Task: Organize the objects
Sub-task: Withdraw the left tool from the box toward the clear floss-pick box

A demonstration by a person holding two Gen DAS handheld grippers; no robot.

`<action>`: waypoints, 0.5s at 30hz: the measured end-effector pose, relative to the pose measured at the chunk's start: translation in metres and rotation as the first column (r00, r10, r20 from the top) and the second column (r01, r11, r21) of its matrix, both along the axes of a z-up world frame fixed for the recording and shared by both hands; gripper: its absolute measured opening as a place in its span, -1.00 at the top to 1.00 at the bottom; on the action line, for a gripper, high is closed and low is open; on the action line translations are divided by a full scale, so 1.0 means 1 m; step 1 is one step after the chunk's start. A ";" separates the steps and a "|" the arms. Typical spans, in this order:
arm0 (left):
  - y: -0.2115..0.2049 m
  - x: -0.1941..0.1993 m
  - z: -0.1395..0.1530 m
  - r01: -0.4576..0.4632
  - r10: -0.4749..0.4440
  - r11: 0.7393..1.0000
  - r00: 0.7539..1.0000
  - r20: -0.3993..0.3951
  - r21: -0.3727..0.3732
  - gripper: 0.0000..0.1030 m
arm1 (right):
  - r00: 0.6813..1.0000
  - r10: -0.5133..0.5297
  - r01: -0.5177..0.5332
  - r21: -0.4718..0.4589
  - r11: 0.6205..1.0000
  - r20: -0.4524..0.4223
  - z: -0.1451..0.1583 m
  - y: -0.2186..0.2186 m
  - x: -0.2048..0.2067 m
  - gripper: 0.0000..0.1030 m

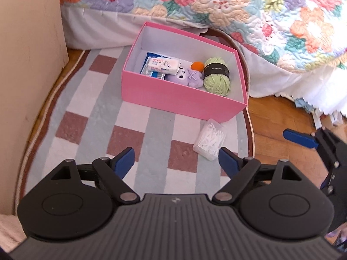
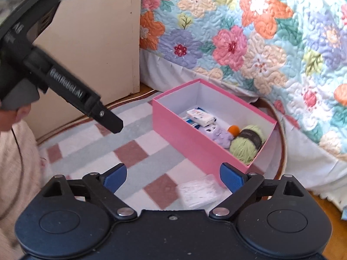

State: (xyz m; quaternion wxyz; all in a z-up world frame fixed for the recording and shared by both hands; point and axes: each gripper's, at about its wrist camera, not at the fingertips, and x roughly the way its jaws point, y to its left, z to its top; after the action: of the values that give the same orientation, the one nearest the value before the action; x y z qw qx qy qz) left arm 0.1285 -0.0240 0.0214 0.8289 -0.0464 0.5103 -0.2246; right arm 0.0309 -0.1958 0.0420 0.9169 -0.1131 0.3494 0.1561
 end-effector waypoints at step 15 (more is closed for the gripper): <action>-0.015 0.006 -0.058 -0.052 0.054 0.997 0.998 0.031 -0.057 -0.72 | 0.997 0.079 -0.080 -0.104 0.991 -0.010 -0.087 -0.008 0.019 -0.85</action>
State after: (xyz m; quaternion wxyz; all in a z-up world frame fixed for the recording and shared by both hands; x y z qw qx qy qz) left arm 0.1344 -0.0393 -0.0364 0.8411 -0.0798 0.4888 -0.2175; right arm 0.0499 -0.2038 -0.0448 0.9018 -0.1743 0.3550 0.1743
